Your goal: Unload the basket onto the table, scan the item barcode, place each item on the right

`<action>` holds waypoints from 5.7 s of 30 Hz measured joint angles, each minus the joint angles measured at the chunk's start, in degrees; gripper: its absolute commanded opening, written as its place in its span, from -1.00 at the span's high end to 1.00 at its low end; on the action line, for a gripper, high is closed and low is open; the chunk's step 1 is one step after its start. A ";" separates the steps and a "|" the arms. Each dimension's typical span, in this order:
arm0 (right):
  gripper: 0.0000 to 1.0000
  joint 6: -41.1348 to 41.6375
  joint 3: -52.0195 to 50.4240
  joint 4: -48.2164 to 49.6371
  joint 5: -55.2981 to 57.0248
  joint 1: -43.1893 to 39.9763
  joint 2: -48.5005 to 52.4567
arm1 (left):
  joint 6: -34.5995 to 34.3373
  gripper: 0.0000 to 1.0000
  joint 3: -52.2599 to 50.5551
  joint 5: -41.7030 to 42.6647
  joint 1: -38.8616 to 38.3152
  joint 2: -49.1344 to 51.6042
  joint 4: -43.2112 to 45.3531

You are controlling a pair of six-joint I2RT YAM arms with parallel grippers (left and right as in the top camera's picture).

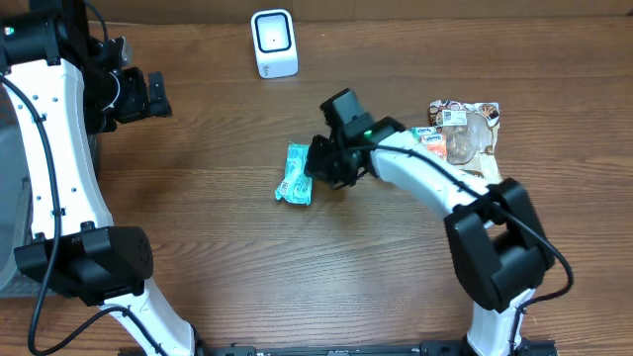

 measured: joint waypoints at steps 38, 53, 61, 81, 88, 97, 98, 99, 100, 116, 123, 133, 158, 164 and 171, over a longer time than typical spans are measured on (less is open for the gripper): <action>-0.18 -57.55 12.24 -2.47 -7.06 -3.93 9.79 | 0.00 -0.99 0.00 0.00 0.00 0.00 0.00; 0.92 -53.20 12.76 -4.04 -9.33 -4.39 13.46 | 0.00 -0.99 0.00 0.00 0.00 0.00 0.00; 0.92 -43.65 14.29 -10.73 -11.39 -7.63 13.20 | -0.02 -0.99 0.00 -0.02 0.00 0.00 0.00; -0.10 -19.39 14.51 -21.59 -1.22 -1.64 11.19 | 0.00 -0.99 0.00 -0.02 0.00 0.00 0.00; -0.05 -28.04 14.51 -23.87 -1.68 -5.20 11.19 | 0.00 -0.99 0.00 0.00 0.00 0.00 0.00; 0.01 -30.73 14.40 -19.28 -4.87 -8.11 11.19 | 0.00 -0.99 0.00 -0.02 0.00 0.00 0.00; 0.00 -31.28 14.23 -18.36 -5.22 -8.00 11.19 | 0.00 -0.99 0.00 -0.02 0.00 0.00 0.00; 0.00 -32.13 13.94 -17.49 -5.57 -7.89 11.19 | 0.00 -0.99 0.00 -0.02 0.00 0.00 0.00; 0.00 -33.09 13.73 -17.05 -5.86 -7.72 11.19 | 0.00 -0.99 0.00 -0.02 0.00 0.00 0.00; 0.38 -44.76 12.92 -14.75 -11.89 -7.13 12.63 | -0.02 -0.99 0.00 -0.02 0.00 0.00 0.00; 0.81 -44.24 12.87 -14.08 -23.61 -6.84 16.98 | 0.00 -0.99 0.00 0.00 0.00 0.00 0.00; 0.92 -41.83 12.66 -12.09 -30.67 -6.73 17.73 | 0.00 -0.99 0.00 0.00 0.00 0.00 0.00; 0.92 -41.33 20.44 -35.32 -27.65 -17.55 -14.78 | 0.00 -0.99 0.00 -0.02 0.00 0.00 0.00; 0.92 -42.01 20.39 -37.11 -26.67 -17.44 -13.92 | 0.00 -0.99 0.00 0.00 0.00 0.00 0.00; 0.92 -42.12 20.39 -37.11 -26.16 -17.44 -13.92 | -0.02 -0.99 0.00 0.00 0.00 0.00 0.00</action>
